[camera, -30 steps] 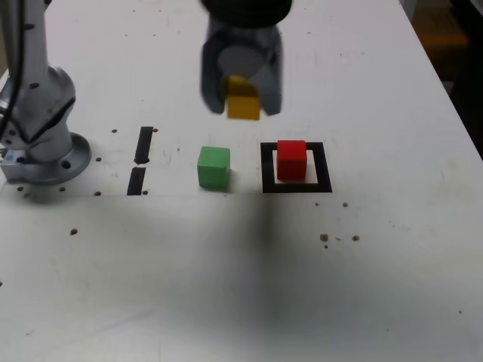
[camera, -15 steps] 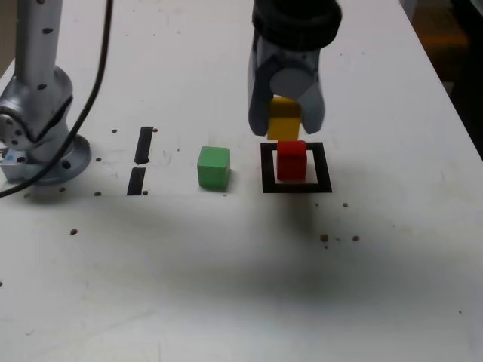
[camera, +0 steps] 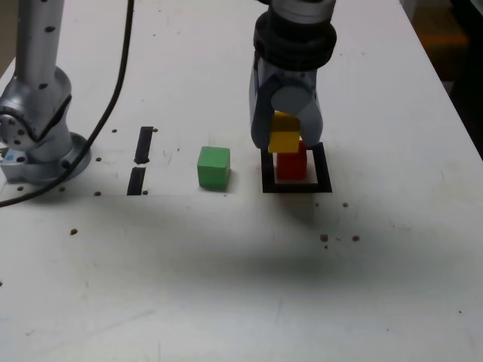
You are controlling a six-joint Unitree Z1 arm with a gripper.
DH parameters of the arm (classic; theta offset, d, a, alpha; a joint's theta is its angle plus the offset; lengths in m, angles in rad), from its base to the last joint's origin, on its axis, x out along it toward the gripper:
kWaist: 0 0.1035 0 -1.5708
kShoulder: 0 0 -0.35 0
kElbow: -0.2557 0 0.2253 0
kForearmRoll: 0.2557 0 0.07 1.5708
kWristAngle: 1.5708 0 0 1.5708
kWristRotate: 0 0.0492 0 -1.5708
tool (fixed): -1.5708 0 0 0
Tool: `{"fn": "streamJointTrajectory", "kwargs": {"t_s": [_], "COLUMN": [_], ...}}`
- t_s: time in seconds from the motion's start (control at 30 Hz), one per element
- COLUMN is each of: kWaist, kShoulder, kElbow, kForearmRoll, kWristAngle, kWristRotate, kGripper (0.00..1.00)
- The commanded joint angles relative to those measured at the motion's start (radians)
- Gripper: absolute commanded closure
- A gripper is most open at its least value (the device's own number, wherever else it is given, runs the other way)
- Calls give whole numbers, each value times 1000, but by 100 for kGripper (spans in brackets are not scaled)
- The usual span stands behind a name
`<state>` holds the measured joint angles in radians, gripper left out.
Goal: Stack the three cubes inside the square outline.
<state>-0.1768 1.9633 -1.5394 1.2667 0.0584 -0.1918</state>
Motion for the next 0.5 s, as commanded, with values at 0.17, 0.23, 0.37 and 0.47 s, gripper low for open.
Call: {"fn": "streamJointTrajectory", "kwargs": {"t_s": [0.17, 0.23, 0.37, 0.47], "kWaist": [5, 5, 5, 5], "kShoulder": [11, 13, 15, 15], "kElbow": [0, -2, -6, -9], "kForearmRoll": [-14, -15, -16, -16], "kWristAngle": [-3, -3, -2, -3], "kWristRotate": [4, 5, 5, 5], "kGripper": [81, 81, 79, 78]}}
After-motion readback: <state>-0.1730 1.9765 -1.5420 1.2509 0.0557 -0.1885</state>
